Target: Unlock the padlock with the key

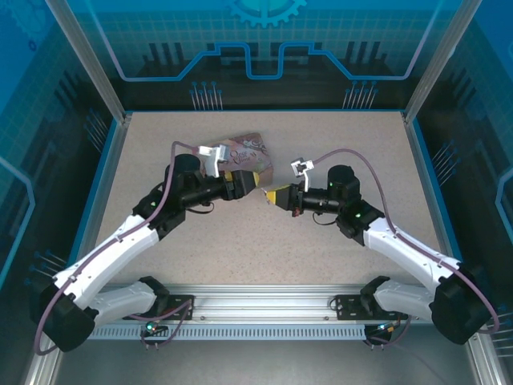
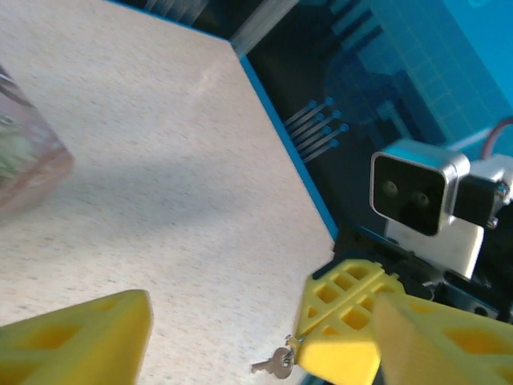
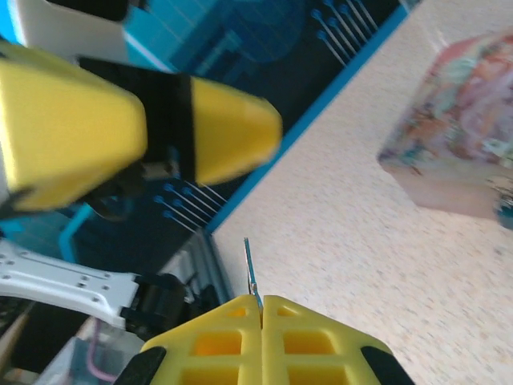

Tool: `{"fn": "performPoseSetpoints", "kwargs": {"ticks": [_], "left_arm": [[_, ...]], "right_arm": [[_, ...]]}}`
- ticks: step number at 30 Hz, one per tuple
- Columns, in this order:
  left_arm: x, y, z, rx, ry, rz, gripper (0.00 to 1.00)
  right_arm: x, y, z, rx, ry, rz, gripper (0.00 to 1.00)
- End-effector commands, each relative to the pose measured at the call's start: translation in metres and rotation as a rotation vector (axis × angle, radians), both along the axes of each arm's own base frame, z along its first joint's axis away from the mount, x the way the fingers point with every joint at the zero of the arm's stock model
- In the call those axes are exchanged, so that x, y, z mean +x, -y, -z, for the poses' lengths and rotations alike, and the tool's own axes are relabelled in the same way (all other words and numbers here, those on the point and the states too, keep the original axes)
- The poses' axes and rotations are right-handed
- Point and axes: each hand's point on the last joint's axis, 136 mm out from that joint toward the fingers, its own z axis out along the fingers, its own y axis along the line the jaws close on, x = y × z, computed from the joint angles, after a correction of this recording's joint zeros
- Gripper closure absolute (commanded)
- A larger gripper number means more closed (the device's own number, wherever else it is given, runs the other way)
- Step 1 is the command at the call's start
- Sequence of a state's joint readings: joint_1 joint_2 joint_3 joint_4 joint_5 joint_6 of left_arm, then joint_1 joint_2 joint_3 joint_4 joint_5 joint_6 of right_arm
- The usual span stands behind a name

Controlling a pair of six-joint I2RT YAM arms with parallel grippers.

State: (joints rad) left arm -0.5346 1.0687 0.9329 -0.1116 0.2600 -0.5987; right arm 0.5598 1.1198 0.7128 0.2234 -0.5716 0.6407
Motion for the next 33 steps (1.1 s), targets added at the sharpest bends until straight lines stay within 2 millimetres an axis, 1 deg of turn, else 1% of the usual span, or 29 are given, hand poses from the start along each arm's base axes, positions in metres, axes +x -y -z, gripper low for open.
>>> {"fn": "performPoseSetpoints", "kwargs": {"ticks": [1, 4, 6, 8, 10, 12, 15, 18, 21, 27, 30, 33], "left_arm": [[0.014, -0.035, 0.000, 0.116, 0.020, -0.132, 0.14], [0.033, -0.062, 0.012, 0.246, 0.009, -0.218, 0.03], [0.050, -0.074, 0.024, 0.339, 0.004, -0.243, 0.01], [0.070, -0.083, 0.036, 0.416, -0.019, -0.269, 0.01], [0.090, -0.084, 0.048, 0.486, -0.036, -0.259, 0.01], [0.111, -0.077, 0.060, 0.542, -0.053, -0.227, 0.01], [0.138, -0.062, 0.079, 0.570, -0.079, -0.180, 0.01], [0.161, -0.047, 0.098, 0.590, -0.098, -0.137, 0.01], [0.179, -0.032, 0.116, 0.639, -0.099, -0.095, 0.01], [0.202, 0.006, 0.138, 0.652, -0.094, 0.004, 0.01], [0.209, 0.019, 0.149, 0.671, -0.108, 0.034, 0.01], [0.214, 0.027, 0.161, 0.686, -0.139, 0.047, 0.02]], "right_arm": [[0.008, 0.023, 0.027, -0.190, -0.018, 0.100, 1.00], [0.013, 0.042, 0.050, -0.322, -0.054, 0.184, 1.00], [0.014, 0.055, 0.066, -0.400, -0.086, 0.235, 1.00], [0.014, 0.061, 0.075, -0.439, -0.102, 0.251, 1.00], [0.013, 0.064, 0.080, -0.453, -0.114, 0.263, 1.00], [0.012, 0.066, 0.084, -0.459, -0.124, 0.272, 1.00], [0.011, 0.068, 0.089, -0.465, -0.137, 0.280, 1.00], [0.009, 0.069, 0.095, -0.471, -0.147, 0.280, 1.00], [0.007, 0.071, 0.100, -0.473, -0.159, 0.282, 1.00], [0.004, 0.074, 0.108, -0.477, -0.176, 0.290, 1.00], [0.005, 0.075, 0.109, -0.478, -0.178, 0.296, 1.00], [0.004, 0.075, 0.108, -0.476, -0.173, 0.295, 1.00]]}}
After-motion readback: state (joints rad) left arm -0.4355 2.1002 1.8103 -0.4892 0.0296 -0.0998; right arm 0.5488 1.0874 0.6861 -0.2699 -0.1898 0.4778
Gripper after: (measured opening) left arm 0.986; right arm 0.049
